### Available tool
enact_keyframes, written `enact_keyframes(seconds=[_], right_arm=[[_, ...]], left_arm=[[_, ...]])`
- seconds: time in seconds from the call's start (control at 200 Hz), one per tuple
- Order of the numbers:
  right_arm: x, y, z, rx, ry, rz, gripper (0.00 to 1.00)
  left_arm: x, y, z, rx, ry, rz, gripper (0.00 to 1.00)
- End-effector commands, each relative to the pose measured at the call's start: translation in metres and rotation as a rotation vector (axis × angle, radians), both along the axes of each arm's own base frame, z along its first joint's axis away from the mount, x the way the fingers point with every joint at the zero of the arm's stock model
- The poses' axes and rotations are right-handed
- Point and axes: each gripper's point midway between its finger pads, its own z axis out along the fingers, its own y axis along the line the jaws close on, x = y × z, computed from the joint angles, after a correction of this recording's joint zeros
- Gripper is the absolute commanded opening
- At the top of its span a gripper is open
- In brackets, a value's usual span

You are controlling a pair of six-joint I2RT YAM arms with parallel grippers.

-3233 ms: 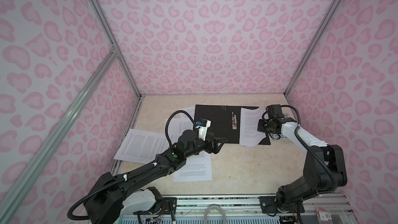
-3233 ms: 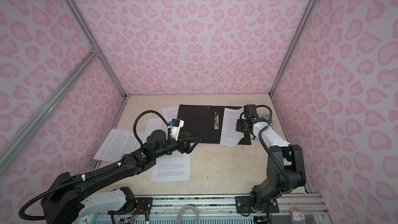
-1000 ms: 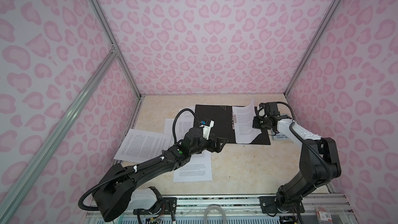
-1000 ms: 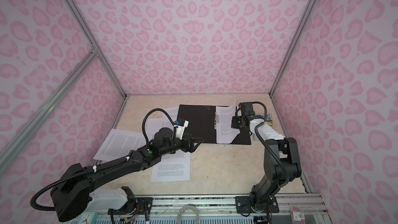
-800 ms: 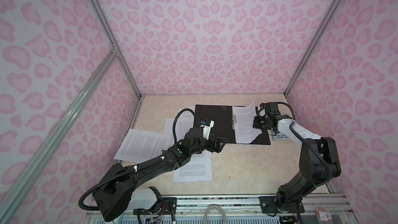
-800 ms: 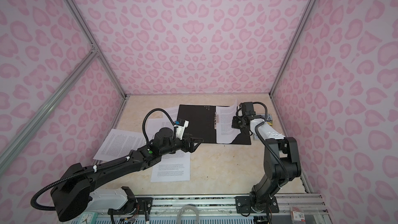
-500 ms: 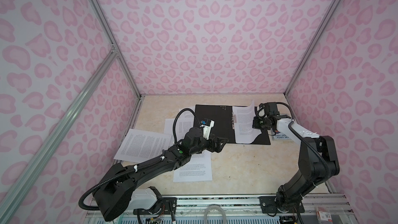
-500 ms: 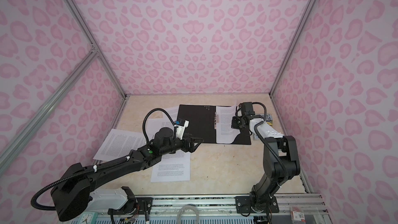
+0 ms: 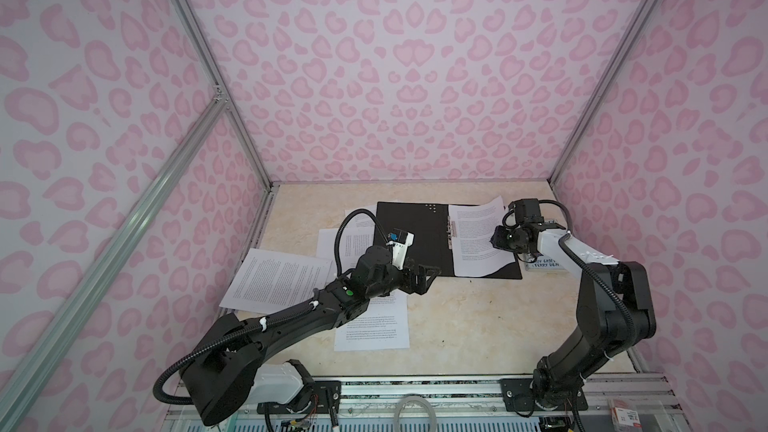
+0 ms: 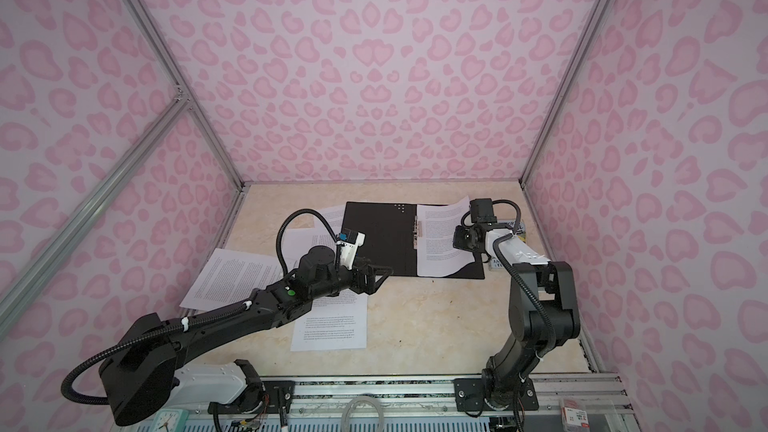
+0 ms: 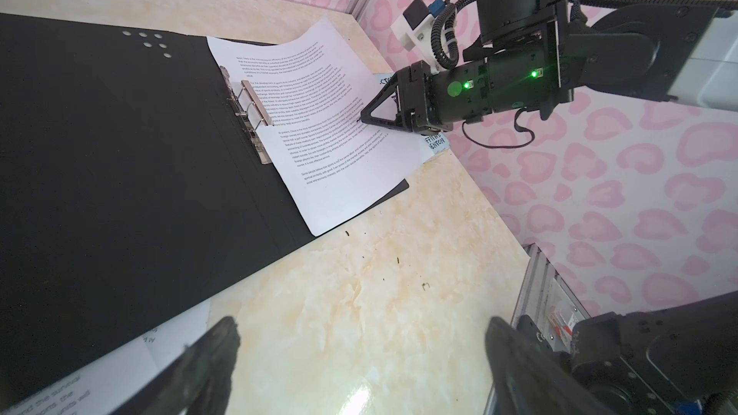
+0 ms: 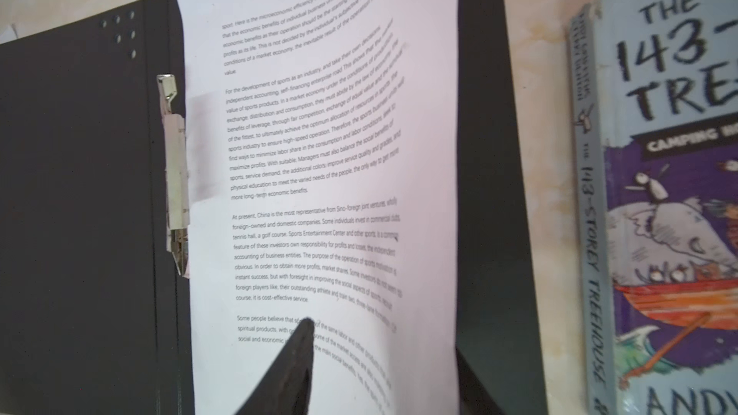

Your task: Put the files into the folder

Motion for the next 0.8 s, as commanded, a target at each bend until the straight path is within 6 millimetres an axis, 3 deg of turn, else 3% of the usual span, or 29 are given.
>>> enact_keyframes(seconds=[0.0,0.27,0.795], right_arm=[[-0.005,-0.01,-0.013,-0.031,0.05,-0.043,0.5],[-0.005,-0.026,-0.023,-0.082,0.079,-0.118,0.57],[-0.009,-0.044,-0.038,-0.136,0.125,-0.17,0.57]], left_arm=[[0.002,-0.004,0.007,-0.013,-0.016,-0.011,0.98],[0.002,-0.003,0.004,-0.006,-0.012,-0.007,0.98],[0.004,-0.004,0.001,0.001,-0.004,-0.006,0.98]])
